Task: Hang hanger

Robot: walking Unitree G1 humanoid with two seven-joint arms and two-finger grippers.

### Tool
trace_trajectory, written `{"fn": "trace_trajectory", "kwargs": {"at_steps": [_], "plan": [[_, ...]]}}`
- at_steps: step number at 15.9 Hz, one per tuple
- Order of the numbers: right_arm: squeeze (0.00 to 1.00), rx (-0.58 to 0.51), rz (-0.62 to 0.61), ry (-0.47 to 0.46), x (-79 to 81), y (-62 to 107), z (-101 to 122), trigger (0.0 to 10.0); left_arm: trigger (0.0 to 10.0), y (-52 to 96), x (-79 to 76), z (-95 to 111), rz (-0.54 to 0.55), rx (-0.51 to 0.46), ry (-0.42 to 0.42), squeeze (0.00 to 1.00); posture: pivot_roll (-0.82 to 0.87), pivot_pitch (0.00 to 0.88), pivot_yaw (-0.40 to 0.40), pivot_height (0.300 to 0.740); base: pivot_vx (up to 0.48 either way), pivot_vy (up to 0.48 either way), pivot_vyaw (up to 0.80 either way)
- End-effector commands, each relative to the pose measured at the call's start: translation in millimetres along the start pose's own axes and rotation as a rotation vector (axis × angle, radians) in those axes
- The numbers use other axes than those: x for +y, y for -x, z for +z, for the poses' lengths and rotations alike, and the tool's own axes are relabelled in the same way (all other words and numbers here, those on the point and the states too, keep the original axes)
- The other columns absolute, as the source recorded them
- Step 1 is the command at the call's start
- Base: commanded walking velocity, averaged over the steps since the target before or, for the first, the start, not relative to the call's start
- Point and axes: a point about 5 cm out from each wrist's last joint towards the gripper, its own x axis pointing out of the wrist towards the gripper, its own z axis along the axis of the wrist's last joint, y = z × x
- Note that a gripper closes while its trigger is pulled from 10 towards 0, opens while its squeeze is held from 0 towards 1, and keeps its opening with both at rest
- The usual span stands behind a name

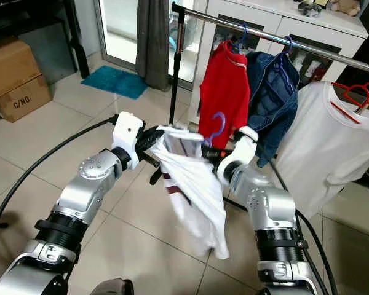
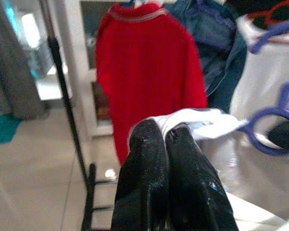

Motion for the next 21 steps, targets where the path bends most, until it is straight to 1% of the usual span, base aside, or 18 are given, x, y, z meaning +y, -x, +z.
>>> {"fn": "trace_trajectory", "kwargs": {"at_steps": [1, 3, 4, 5, 6, 7, 8, 11, 12, 13, 14, 15, 16, 17, 18, 19, 20, 21], "plan": [[0.0, 0.04, -0.061, 0.029, -6.3, 4.9, -1, 10.0, 0.0, -1.2, 4.1, -1, 0.044, 0.021, -0.005, 0.0, 0.0, 0.0, -0.094, 0.74, 0.0, 0.0, 0.0], [0.0, 0.084, -0.075, 0.087, -6.0, 7.9, -7, 10.0, 0.0, -0.7, 7.1, -4, 0.073, 0.039, -0.009, 0.0, 0.0, 0.0, -0.094, 0.74, 0.0, 0.0, 0.0], [0.0, 0.12, -0.118, 0.165, -11.7, 8.6, -14, 10.0, 0.0, -0.7, 7.4, -5, 0.078, 0.048, -0.007, 0.0, -0.01, 0.0, -0.092, 0.74, 0.0, 0.0, 0.0], [0.0, 0.155, -0.11, 0.249, -13.0, 9.5, -20, 10.0, 0.0, -1.1, 6.2, -6, 0.069, 0.054, -0.008, 0.0, -0.01, 0.0, -0.092, 0.74, 0.0, 0.0, 0.0], [0.0, 0.173, -0.018, 0.241, -4.4, 10.5, -24, 10.0, 0.0, -1.5, 4.4, -6, 0.059, 0.057, -0.011, 0.0, -0.01, 0.0, -0.092, 0.74, 0.0, 0.0, 0.0], [0.0, 0.226, 0.059, 0.339, 1.3, 15.0, -29, 10.0, 0.0, -2.0, 2.0, -7, 0.045, 0.065, -0.012, 0.0, -0.01, 0.0, -0.091, 0.74, 0.0, 0.0, 0.0], [0.0, 0.281, 0.009, 0.484, -7.3, 17.8, -35, 10.0, 0.0, -2.4, 0.5, -8, 0.043, 0.07, -0.01, 0.0, -0.01, 0.0, -0.091, 0.74, 0.0, 0.0, 0.0], [0.0, 0.244, 0.02, 0.413, -7.1, 20.2, -28, 10.0, 0.0, -2.5, -0.4, -9, 0.039, 0.079, -0.017, 0.0, -0.01, 0.0, -0.092, 0.74, 0.0, 0.0, 0.0], [0.0, 0.159, 0.032, 0.367, -3.1, 18.4, -17, 10.0, 0.0, -2.2, -0.6, -10, 0.035, 0.086, -0.022, 0.0, -0.01, 0.0, -0.091, 0.74, 0.0, 0.0, 0.0], [0.0, 0.126, 0.035, 0.349, -1.9, 18.0, -13, 10.0, 0.0, -2.2, -0.8, -10, 0.033, 0.088, -0.023, 0.0, -0.01, 0.0, -0.091, 0.74, 0.0, 0.0, 0.0], [0.0, 0.032, 0.004, 0.283, -0.5, 16.1, 1, 10.0, 0.0, -2.4, -2.4, -11, 0.02, 0.091, -0.028, 0.0, -0.01, 0.0, -0.091, 0.74, 0.0, 0.0, 0.0], [0.0, 0.001, -0.031, 0.261, -1.9, 15.2, 7, 10.0, 0.0, -2.7, -3.8, -11, 0.01, 0.093, -0.033, 0.0, -0.01, 0.0, -0.09, 0.74, 0.0, 0.0, 0.0], [0.0, -0.055, -0.048, 0.235, 1.1, 12.6, 15, 10.0, 0.0, -3.7, -8.0, -11, -0.013, 0.089, -0.036, 0.0, -0.01, 0.0, -0.09, 0.74, 0.0, 0.0, 0.0], [0.0, -0.134, -0.113, 0.193, -1.4, 11.7, 25, 10.0, 0.0, -4.3, -10.6, -10, -0.029, 0.084, -0.041, 0.0, -0.01, 0.0, -0.092, 0.74, 0.0, 0.0, 0.0], [0.0, -0.179, -0.181, 0.226, -5.7, 11.7, 31, 10.0, 0.0, -4.6, -11.7, -9, -0.034, 0.081, -0.042, 0.0, -0.01, 0.0, -0.092, 0.74, 0.0, 0.0, 0.0], [0.0, -0.204, -0.182, 0.24, -5.4, 11.8, 33, 10.0, 0.0, -4.6, -12.4, -9, -0.036, 0.079, -0.041, 0.0, -0.01, 0.0, -0.095, 0.74, 0.0, 0.0, 0.0], [0.0, -0.268, -0.15, 0.213, 3.9, 11.1, 40, 10.0, 0.0, -4.7, -13.8, -9, -0.046, 0.077, -0.041, 0.0, -0.01, 0.0, -0.096, 0.74, 0.0, 0.0, 0.0], [0.0, -0.279, -0.136, 0.219, 9.9, 9.7, 40, 10.0, 0.0, -4.7, -15.0, -9, -0.055, 0.076, -0.041, 0.0, -0.01, 0.0, -0.097, 0.74, 0.0, 0.0, 0.0]]}}
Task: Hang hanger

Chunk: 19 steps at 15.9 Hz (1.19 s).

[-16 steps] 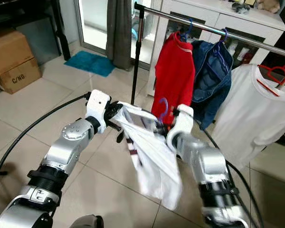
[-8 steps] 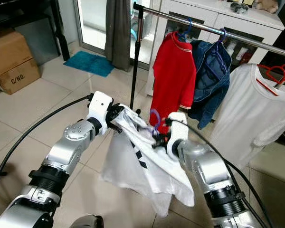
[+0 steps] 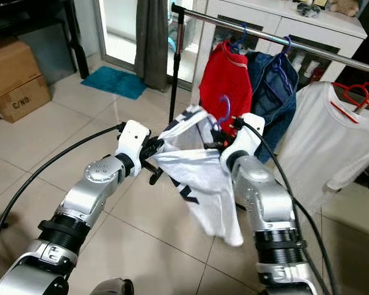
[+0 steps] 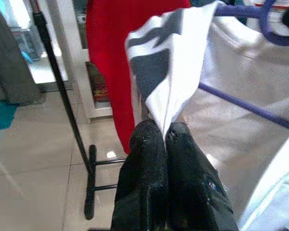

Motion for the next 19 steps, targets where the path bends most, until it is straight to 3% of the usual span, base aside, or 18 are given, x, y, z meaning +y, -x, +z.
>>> {"fn": "trace_trajectory", "kwargs": {"at_steps": [1, 3, 5, 7, 8, 9, 10, 12, 13, 14, 16, 19], "plan": [[0.0, -0.004, 0.001, 0.015, 0.4, -0.6, 5, 10.0, 0.0, -1.2, -5.8, 3, -0.026, -0.013, -0.019, 0.0, -0.01, 0.0, -0.098, 0.74, 0.0, 0.0, 0.0], [0.0, 0.174, 0.073, 0.104, 7.6, 0.2, -23, 10.0, 0.0, -1.7, -6.0, 5, -0.016, -0.025, -0.02, 0.0, -0.01, 0.0, -0.1, 0.74, 0.0, 0.0, 0.0], [0.0, 0.326, 0.103, 0.144, 3.2, 7.9, -49, 10.0, 0.0, -1.8, 6.0, 10, 0.077, -0.047, -0.014, 0.0, -0.01, 0.0, -0.101, 0.74, 0.0, 0.0, 0.0], [0.0, 0.367, 0.076, 0.183, -4.6, 10.7, -57, 10.0, 0.0, -1.1, 13.3, 12, 0.126, -0.053, -0.017, 0.0, -0.01, 0.0, -0.101, 0.74, 0.0, 0.0, 0.0], [0.0, 0.428, 0.115, 0.239, -8.0, 15.4, -67, 10.0, 0.0, -0.3, 17.9, 11, 0.153, -0.049, -0.021, 0.0, -0.01, 0.0, -0.1, 0.74, 0.0, 0.0, 0.0], [0.0, 0.551, 0.152, 0.376, -22.5, 27.5, -87, 10.0, 0.0, 1.9, 25.7, 9, 0.195, -0.036, -0.024, 0.0, -0.01, 0.0, -0.099, 0.74, 0.0, 0.0, 0.0], [0.0, 0.59, 0.165, 0.4, -30.6, 33.9, -88, 10.0, 0.0, 2.6, 27.0, 8, 0.202, -0.029, -0.028, 0.0, -0.02, 0.0, -0.097, 0.74, 0.0, 0.0, 0.0], [0.0, 0.538, 0.145, 0.365, -30.9, 30.1, -74, 10.0, 0.0, 1.5, 23.5, 6, 0.191, -0.022, -0.034, 0.0, -0.02, 0.0, -0.094, 0.74, 0.0, 0.0, 0.0], [0.0, 0.344, 0.085, 0.2, -25.1, 15.2, -46, 10.0, 0.0, -1.3, 17.1, 7, 0.157, -0.025, -0.037, 0.0, -0.02, 0.0, -0.093, 0.74, 0.0, 0.0, 0.0], [0.0, 0.216, 0.005, 0.129, -27.0, 7.4, -28, 10.0, 0.0, -2.6, 12.9, 7, 0.127, -0.03, -0.037, 0.0, -0.02, 0.0, -0.092, 0.74, 0.0, 0.0, 0.0], [0.0, 0.039, -0.07, 0.076, -27.7, 1.5, -1, 10.0, 0.0, -4.1, 6.4, 8, 0.084, -0.035, -0.045, 0.0, -0.02, 0.0, -0.092, 0.74, 0.0, 0.0, 0.0], [0.0, -0.092, -0.05, 0.01, -14.1, -1.5, 21, 10.0, 0.0, -5.1, -3.0, 6, 0.022, -0.035, -0.046, 0.0, -0.02, 0.0, -0.097, 0.74, 0.0, 0.0, 0.0]]}}
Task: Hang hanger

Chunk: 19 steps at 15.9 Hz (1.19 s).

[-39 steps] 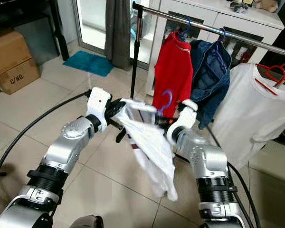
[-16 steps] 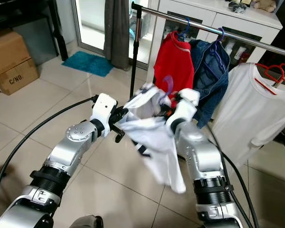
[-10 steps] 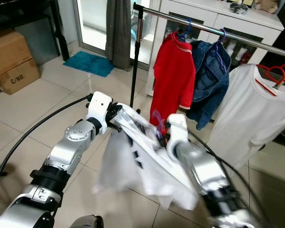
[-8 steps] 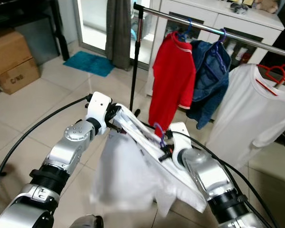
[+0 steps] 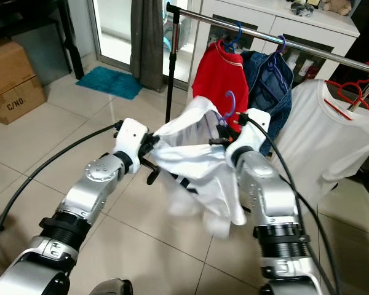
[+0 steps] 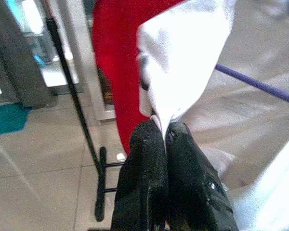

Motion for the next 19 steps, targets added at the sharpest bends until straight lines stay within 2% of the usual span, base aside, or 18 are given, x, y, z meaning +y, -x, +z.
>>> {"fn": "trace_trajectory", "kwargs": {"at_steps": [1, 3, 4, 5, 6, 9, 12, 16, 19], "plan": [[0.0, -0.102, -0.032, -0.01, -2.4, 0.0, 19, 10.0, 0.0, -1.2, -10.0, 7, -0.052, -0.032, -0.015, 0.0, -0.02, 0.0, -0.097, 0.74, 0.0, 0.0, 0.0], [0.0, -0.135, -0.028, -0.023, 5.5, -3.3, 24, 10.0, 0.0, -1.2, -18.5, 7, -0.108, -0.041, -0.009, 0.0, -0.02, 0.0, -0.099, 0.74, 0.0, 0.0, 0.0], [0.0, -0.033, 0.035, 0.05, 13.4, -5.7, 10, 10.0, 0.0, -1.5, -22.9, 9, -0.137, -0.051, -0.007, 0.0, -0.02, 0.0, -0.103, 0.74, 0.0, 0.0, 0.0], [0.0, -0.023, 0.038, 0.071, 14.5, -5.3, 4, 10.0, 0.0, -2.1, -25.4, 10, -0.147, -0.057, -0.008, 0.0, -0.01, 0.0, -0.108, 0.74, 0.0, 0.0, 0.0], [0.0, -0.036, 0.047, 0.028, 15.6, -4.7, 4, 10.0, 0.0, -2.5, -25.2, 10, -0.142, -0.057, -0.013, 0.0, -0.01, 0.0, -0.108, 0.74, 0.0, 0.0, 0.0], [0.0, -0.096, 0.069, 0.004, 16.0, -3.9, 13, 10.0, 0.0, -2.4, -19.1, 9, -0.111, -0.048, -0.033, 0.0, -0.01, 0.0, -0.107, 0.74, 0.0, 0.0, 0.0], [0.0, -0.175, 0.073, -0.043, 14.9, -5.0, 27, 10.0, 0.0, -0.6, -29.4, 4, -0.204, -0.012, -0.061, 0.0, -0.01, 0.0, -0.104, 0.74, 0.0, 0.0, 0.0], [0.0, -0.229, 0.122, -0.095, 19.3, -2.9, 34, 10.0, 0.0, -0.7, -26.2, 0, -0.172, 0.011, -0.068, 0.0, -0.01, 0.0, -0.099, 0.74, 0.0, 0.0, 0.0], [0.0, -0.25, 0.141, -0.104, 22.6, -2.2, 37, 10.0, 0.0, 0.4, -26.1, -4, -0.189, 0.041, -0.075, 0.0, -0.01, 0.0, -0.097, 0.74, 0.0, 0.0, 0.0]]}}
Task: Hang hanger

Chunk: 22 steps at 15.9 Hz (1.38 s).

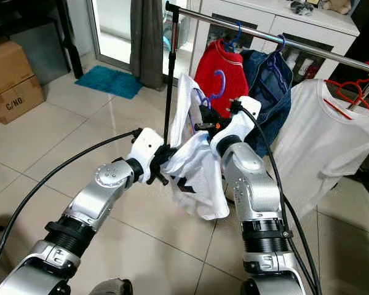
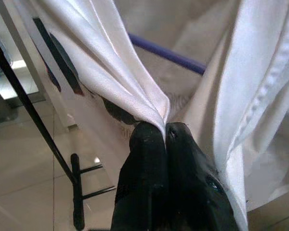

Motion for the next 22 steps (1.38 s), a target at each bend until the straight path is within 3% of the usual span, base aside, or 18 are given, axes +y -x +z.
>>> {"fn": "trace_trajectory", "kwargs": {"at_steps": [1, 2, 3, 4, 7, 11, 13, 15, 17, 21, 22], "plan": [[0.0, -0.077, 0.002, 0.003, -1.5, 0.0, 16, 10.0, 0.7, 0.0, -0.8, -3, 0.013, 0.035, -0.004, 0.0, -0.01, 0.0, -0.096, 0.74, 0.0, 0.0, 0.0], [0.0, -0.078, 0.003, 0.005, -1.6, -0.2, 17, 10.0, 10.0, 0.5, 0.3, -3, 0.008, 0.034, 0.034, 0.0, -0.01, 0.0, -0.094, 0.74, 0.0, 0.0, 0.0], [0.0, -0.077, 0.003, 0.005, -2.4, -0.4, 17, 10.0, 10.0, 1.3, 0.9, 1, -0.008, 0.005, 0.051, 0.13, -0.01, 0.0, -0.094, 0.74, 0.0, 0.0, 0.0], [0.0, -0.075, 0.003, 0.006, -3.2, -0.2, 17, 10.0, 10.0, 2.9, -1.1, 3, -0.051, -0.004, 0.052, 1.0, -0.01, 0.0, -0.094, 0.74, 0.0, 0.0, 0.0], [0.0, -0.064, -0.012, 0.023, -6.7, -1.8, 18, 10.0, 10.0, 5.1, -5.1, 3, -0.109, -0.003, 0.053, 1.0, -0.01, 0.0, -0.091, 0.74, 0.0, 0.0, 0.0], [0.0, -0.004, -0.123, 0.051, -24.3, -5.1, 13, 10.0, 10.0, 12.1, -3.2, 1, -0.145, 0.01, 0.036, 1.0, -0.01, 0.0, -0.09, 0.74, 0.0, 0.0, 0.0], [0.0, 0.014, -0.164, 0.002, -29.3, -8.4, 13, 10.0, 10.0, 17.4, 2.5, 0, -0.15, 0.021, 0.004, 1.0, -0.01, 0.0, -0.089, 0.74, 0.0, 0.0, 0.0], [0.0, 0.029, -0.191, -0.009, -31.4, -14.3, 14, 10.0, 10.0, 24.0, -2.2, 8, -0.259, -0.004, -0.055, 1.0, -0.01, 0.0, -0.089, 0.74, 0.0, 0.0, 0.0], [0.0, 0.036, -0.198, -0.078, -29.8, -23.1, 13, 10.0, 10.0, 31.7, -15.6, 20, -0.402, -0.12, -0.037, 1.0, -0.01, 0.0, -0.09, 0.74, 0.0, 0.0, 0.0], [0.0, 0.035, -0.188, -0.187, -19.5, -32.6, 16, 10.0, 10.0, 23.8, -27.9, 22, -0.437, -0.143, -0.046, 1.0, 0.0, 0.0, -0.094, 0.74, 0.0, 0.0, 0.0], [0.0, 0.028, -0.186, -0.23, -15.1, -36.2, 18, 10.0, 10.0, 18.3, -31.3, 26, -0.431, -0.175, 0.035, 0.75, -0.01, 0.0, -0.092, 0.74, 0.0, 0.0, 0.0]]}}
